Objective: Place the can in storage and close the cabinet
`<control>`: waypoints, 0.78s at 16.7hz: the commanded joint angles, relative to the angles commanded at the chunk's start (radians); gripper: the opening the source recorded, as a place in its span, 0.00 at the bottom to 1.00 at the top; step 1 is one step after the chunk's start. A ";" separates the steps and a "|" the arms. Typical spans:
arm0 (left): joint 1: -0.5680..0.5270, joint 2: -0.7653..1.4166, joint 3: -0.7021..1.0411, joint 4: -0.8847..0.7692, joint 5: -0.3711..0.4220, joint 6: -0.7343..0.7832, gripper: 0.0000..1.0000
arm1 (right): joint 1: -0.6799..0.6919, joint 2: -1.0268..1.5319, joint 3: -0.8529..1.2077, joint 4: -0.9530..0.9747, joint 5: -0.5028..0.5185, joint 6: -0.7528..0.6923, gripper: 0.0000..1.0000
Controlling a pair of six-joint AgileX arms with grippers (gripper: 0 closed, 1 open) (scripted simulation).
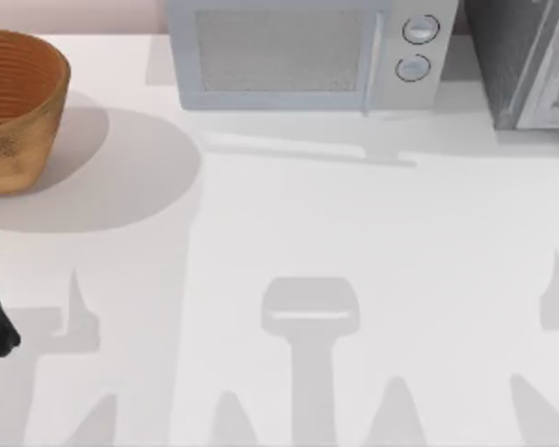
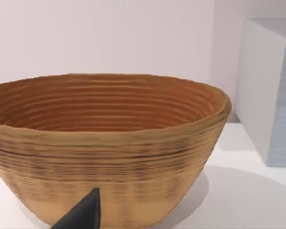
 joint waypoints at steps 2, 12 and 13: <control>0.000 0.000 0.000 0.000 0.000 0.000 1.00 | -0.103 0.173 0.035 0.118 -0.101 0.002 1.00; 0.000 0.000 0.000 0.000 0.000 0.000 1.00 | -0.635 0.966 0.230 0.744 -0.621 0.003 1.00; 0.000 0.000 0.000 0.000 0.000 0.000 1.00 | -0.677 1.026 0.246 0.793 -0.660 0.003 1.00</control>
